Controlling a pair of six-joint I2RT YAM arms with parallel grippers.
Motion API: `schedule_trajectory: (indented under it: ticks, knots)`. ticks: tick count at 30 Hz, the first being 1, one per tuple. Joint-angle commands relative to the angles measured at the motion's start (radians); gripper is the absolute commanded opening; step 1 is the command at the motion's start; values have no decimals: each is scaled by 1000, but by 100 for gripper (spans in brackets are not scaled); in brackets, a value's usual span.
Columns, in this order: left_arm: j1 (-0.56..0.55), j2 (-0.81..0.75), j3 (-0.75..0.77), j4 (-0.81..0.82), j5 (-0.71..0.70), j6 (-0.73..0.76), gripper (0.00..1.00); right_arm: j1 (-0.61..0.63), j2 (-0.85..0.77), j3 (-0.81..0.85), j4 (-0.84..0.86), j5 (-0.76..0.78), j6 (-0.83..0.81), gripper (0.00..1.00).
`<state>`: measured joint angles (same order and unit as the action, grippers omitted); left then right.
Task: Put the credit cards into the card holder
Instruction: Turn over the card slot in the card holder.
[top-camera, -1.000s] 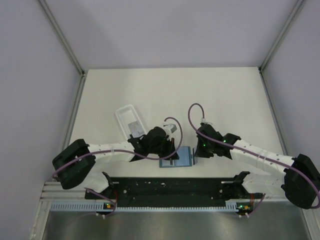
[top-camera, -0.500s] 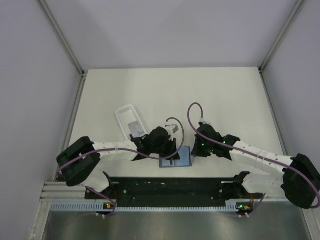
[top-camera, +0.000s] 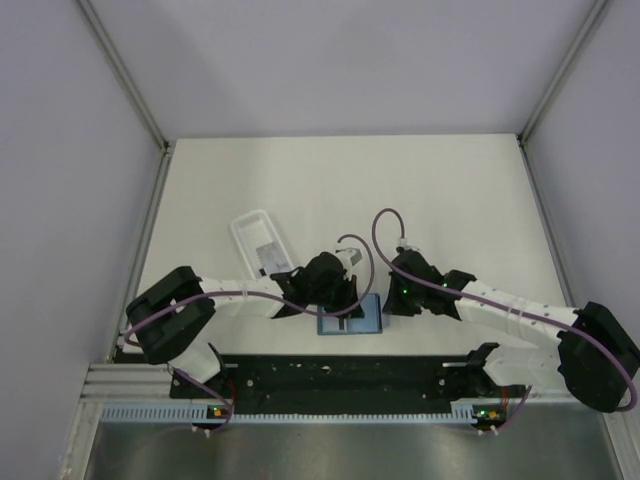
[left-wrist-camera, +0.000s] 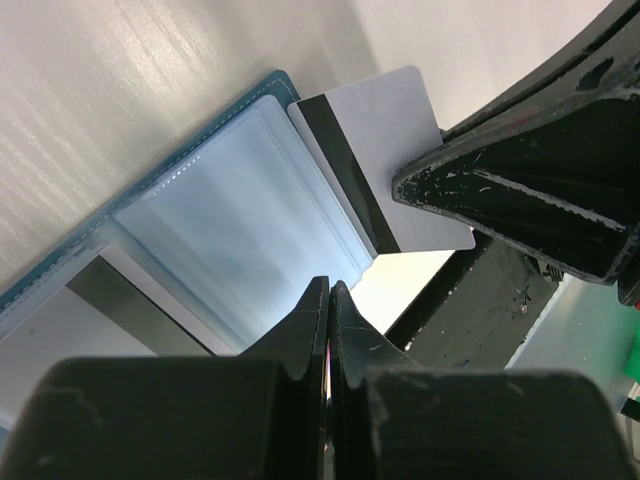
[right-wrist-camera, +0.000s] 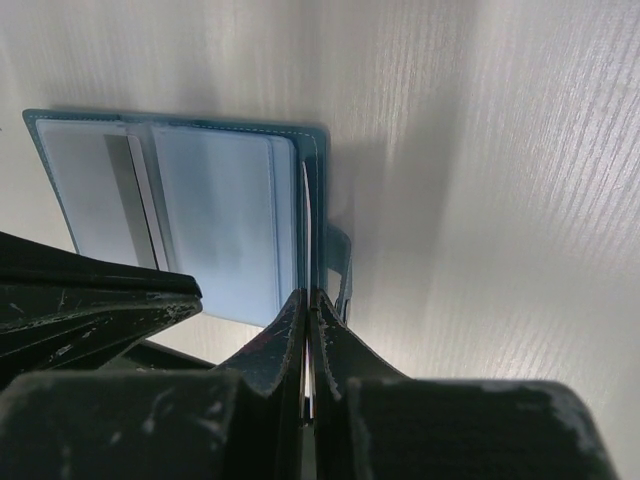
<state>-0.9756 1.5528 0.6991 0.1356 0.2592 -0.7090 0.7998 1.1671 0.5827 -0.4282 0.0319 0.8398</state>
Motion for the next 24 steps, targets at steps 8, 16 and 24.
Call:
schedule_trajectory:
  ticks: [8,16,24]
  knots:
    - [-3,85,69,78,-20,-4,0,-7,25,-17,-1,25,-4,0]
    - [-3,127,63,56,-40,0,0,-7,34,-24,-3,29,-4,0]
    - [-2,81,-21,-1,-113,19,0,-7,45,-24,-9,46,-5,0]
